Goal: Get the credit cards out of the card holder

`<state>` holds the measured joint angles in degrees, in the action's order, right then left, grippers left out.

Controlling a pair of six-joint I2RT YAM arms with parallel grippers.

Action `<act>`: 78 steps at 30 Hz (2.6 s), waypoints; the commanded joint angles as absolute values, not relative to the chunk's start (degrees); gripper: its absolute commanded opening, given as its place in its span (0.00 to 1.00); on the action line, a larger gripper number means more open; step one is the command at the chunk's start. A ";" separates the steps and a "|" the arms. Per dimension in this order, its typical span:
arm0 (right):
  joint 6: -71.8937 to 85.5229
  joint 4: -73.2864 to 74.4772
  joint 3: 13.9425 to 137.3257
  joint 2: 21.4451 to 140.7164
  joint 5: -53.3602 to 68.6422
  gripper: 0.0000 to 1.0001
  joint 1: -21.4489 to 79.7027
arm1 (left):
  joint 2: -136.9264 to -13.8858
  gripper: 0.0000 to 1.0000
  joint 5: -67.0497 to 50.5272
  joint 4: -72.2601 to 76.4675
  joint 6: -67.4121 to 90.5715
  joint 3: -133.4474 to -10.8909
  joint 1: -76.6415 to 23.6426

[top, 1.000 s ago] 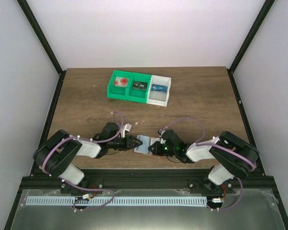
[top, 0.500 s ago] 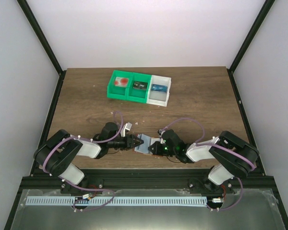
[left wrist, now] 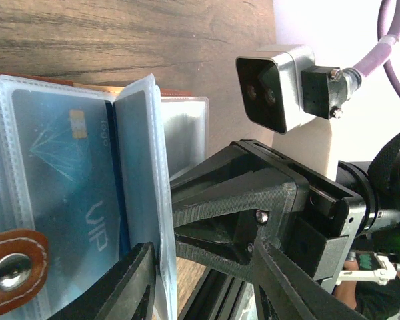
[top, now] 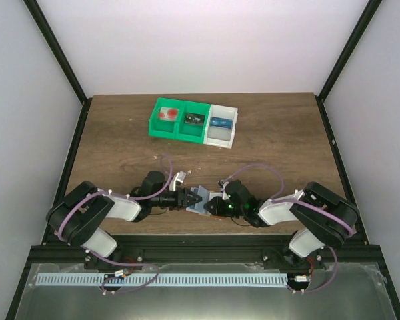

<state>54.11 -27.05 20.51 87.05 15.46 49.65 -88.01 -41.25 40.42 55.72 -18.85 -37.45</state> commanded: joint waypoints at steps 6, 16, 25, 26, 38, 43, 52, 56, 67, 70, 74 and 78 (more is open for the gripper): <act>55.69 -29.42 15.67 81.63 13.71 0.23 50.12 | -88.63 0.43 -42.43 43.18 57.27 -20.78 -39.04; 56.64 -25.75 13.00 74.83 9.27 0.17 50.12 | -91.72 0.43 -42.71 44.46 57.77 -23.67 -40.37; 56.86 -22.95 12.88 73.88 7.93 0.10 50.10 | -95.49 0.42 -42.08 47.19 59.60 -27.39 -43.47; 56.83 -21.74 12.84 72.79 6.98 0.11 50.08 | -95.75 0.42 -41.83 47.19 59.59 -27.70 -43.66; 58.01 -8.33 10.88 56.35 -3.18 0.22 50.09 | -95.66 0.42 -39.59 43.21 56.87 -29.34 -44.35; 57.16 -4.32 11.68 50.62 -5.07 0.27 50.10 | -93.32 0.43 -36.52 38.80 53.91 -29.39 -44.24; 50.41 -4.32 17.44 60.12 -0.75 0.29 50.10 | -95.23 0.46 -35.49 41.56 54.85 -25.50 -43.55; 49.27 -6.29 19.61 66.40 2.31 0.25 50.09 | -96.03 0.46 -36.46 43.73 55.44 -24.15 -42.54; 53.16 -13.35 15.60 73.31 8.03 0.13 50.10 | -93.79 0.46 -34.11 36.64 49.47 -23.50 -39.49; 54.18 -13.07 15.17 73.38 8.24 0.13 50.10 | -91.93 0.46 -33.00 32.61 48.01 -24.24 -39.43; 53.24 -6.93 17.25 69.93 5.22 0.21 50.12 | -89.84 0.46 -33.32 32.34 49.00 -24.04 -39.61; 52.88 -1.55 19.68 64.28 3.69 0.24 50.10 | -88.46 0.46 -34.41 33.48 50.86 -23.83 -40.17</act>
